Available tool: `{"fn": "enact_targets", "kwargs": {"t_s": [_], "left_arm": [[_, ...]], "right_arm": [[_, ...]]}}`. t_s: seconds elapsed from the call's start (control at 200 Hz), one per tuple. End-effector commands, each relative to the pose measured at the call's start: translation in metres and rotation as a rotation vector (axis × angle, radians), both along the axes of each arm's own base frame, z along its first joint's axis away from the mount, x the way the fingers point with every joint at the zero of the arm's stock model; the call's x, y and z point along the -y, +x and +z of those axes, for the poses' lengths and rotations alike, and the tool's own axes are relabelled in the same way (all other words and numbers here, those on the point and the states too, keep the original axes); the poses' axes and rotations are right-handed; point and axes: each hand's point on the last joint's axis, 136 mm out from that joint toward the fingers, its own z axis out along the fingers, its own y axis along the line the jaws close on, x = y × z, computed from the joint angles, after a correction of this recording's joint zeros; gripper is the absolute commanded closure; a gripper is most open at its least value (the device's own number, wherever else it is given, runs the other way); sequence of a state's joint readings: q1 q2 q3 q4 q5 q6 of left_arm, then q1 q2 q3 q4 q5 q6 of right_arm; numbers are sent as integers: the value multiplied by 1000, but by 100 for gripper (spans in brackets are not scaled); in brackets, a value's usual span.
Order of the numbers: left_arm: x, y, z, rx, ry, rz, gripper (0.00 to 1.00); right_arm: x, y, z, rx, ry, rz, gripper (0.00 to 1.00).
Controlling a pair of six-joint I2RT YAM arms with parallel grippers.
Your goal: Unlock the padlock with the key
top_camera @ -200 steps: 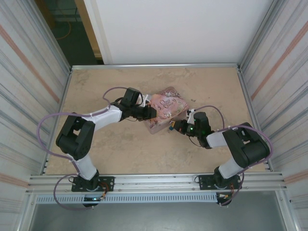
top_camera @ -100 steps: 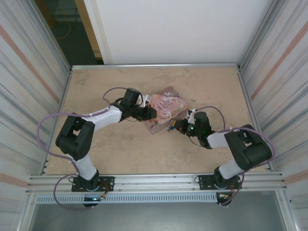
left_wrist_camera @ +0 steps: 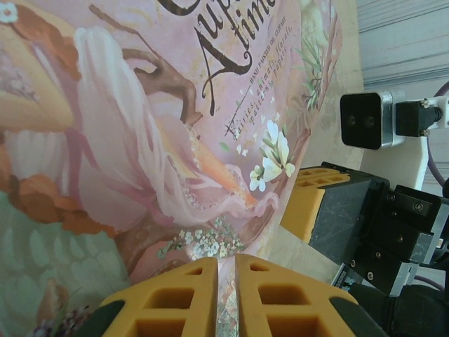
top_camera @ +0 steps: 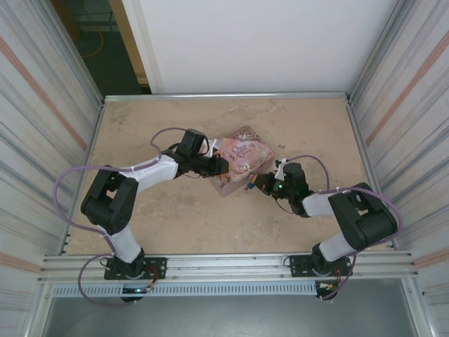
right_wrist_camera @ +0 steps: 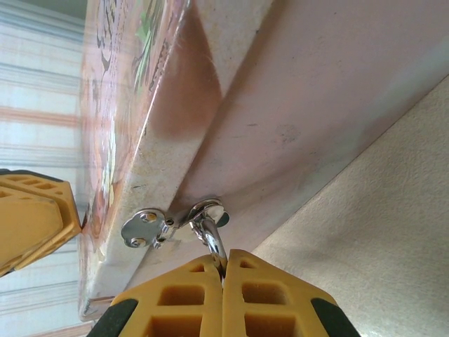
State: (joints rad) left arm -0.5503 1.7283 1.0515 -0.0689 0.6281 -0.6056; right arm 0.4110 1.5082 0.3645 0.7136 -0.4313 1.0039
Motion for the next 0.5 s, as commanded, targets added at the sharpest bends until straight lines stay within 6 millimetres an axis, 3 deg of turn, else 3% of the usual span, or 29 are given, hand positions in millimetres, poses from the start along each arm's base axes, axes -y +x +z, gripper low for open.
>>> {"fn": "enact_targets", "kwargs": {"t_s": [0.0, 0.491], "left_arm": [[-18, -31, -41, -151, 123, 10, 84], [-18, -33, -44, -157, 120, 11, 84]], "right_arm": [[1, 23, 37, 110, 51, -60, 100], [5, 29, 42, 110, 66, -107, 100]]}}
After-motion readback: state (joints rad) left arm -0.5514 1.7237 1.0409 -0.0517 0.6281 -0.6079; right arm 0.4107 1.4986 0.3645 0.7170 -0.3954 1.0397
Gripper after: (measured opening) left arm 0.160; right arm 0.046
